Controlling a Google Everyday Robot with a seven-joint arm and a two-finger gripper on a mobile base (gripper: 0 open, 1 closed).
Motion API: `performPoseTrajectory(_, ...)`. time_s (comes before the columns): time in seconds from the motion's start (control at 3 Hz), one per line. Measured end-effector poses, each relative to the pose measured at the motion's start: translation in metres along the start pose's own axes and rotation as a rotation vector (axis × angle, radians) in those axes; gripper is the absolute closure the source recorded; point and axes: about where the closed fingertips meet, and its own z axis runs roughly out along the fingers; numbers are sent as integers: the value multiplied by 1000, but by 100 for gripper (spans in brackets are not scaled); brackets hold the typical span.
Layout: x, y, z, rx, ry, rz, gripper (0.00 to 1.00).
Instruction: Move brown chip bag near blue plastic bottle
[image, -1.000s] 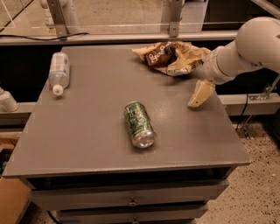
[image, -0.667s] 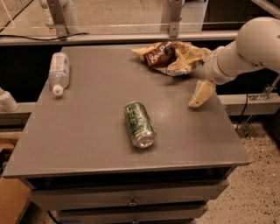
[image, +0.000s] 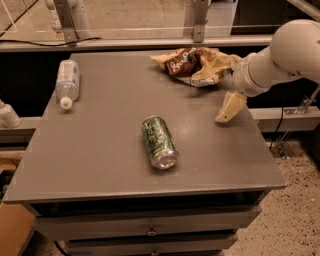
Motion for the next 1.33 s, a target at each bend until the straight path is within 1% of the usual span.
performPoseTrajectory(0.33, 0, 0, 0, 0, 0, 0, 18)
performPoseTrajectory(1.0, -1, -1, -1, 0, 0, 0, 64)
performPoseTrajectory(1.33, -2, 0, 0, -2, -1, -1, 67)
